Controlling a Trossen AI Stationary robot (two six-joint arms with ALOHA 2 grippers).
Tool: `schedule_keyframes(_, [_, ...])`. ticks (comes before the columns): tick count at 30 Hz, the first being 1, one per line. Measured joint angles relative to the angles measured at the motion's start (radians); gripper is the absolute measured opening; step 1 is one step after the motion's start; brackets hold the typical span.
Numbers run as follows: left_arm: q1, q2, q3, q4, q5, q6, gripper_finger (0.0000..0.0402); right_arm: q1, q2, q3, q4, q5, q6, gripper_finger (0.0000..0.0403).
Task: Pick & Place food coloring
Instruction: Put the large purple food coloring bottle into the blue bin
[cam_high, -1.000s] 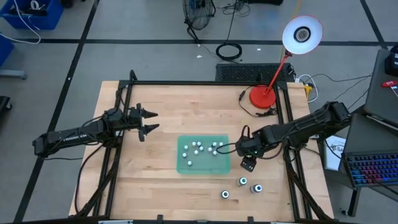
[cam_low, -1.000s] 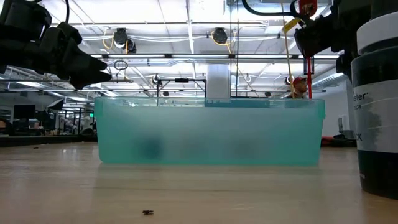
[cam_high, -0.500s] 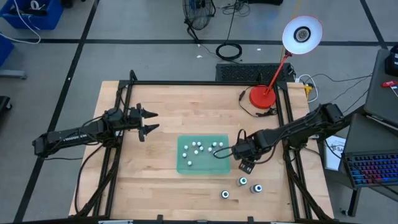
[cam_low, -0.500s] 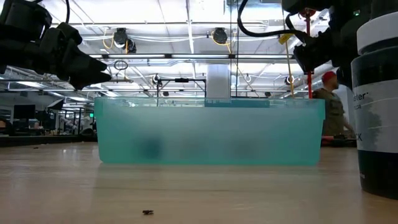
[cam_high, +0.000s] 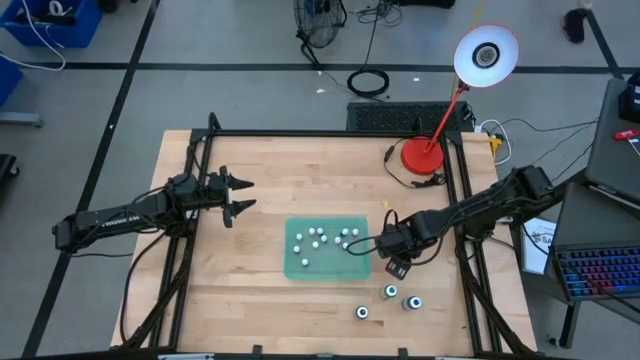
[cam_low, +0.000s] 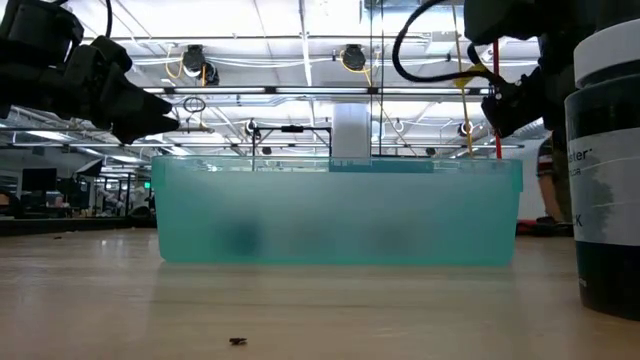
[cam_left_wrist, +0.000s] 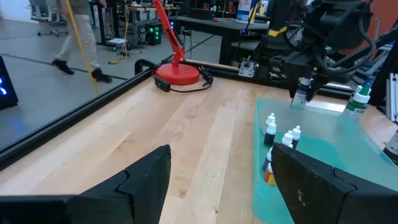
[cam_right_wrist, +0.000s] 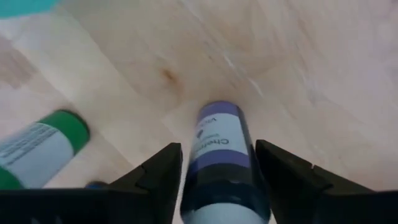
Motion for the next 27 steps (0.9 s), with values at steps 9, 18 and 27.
schedule_keyframes(9, [0.000, 0.000, 0.000, 0.008, 0.000, 0.003, 0.0274, 0.000, -0.009, 0.000, 0.036, -0.003, -0.061, 0.0126])
schedule_keyframes(18, [0.000, 0.000, 0.000, 0.007, 0.000, 0.005, 0.0274, 0.000, -0.028, 0.049, 0.053, 0.182, -0.257, 0.0125])
schedule_keyframes(27, [0.000, 0.000, 0.000, 0.006, 0.000, 0.005, 0.0274, 0.000, -0.121, 0.268, -0.035, 0.418, -0.405, 0.0125])
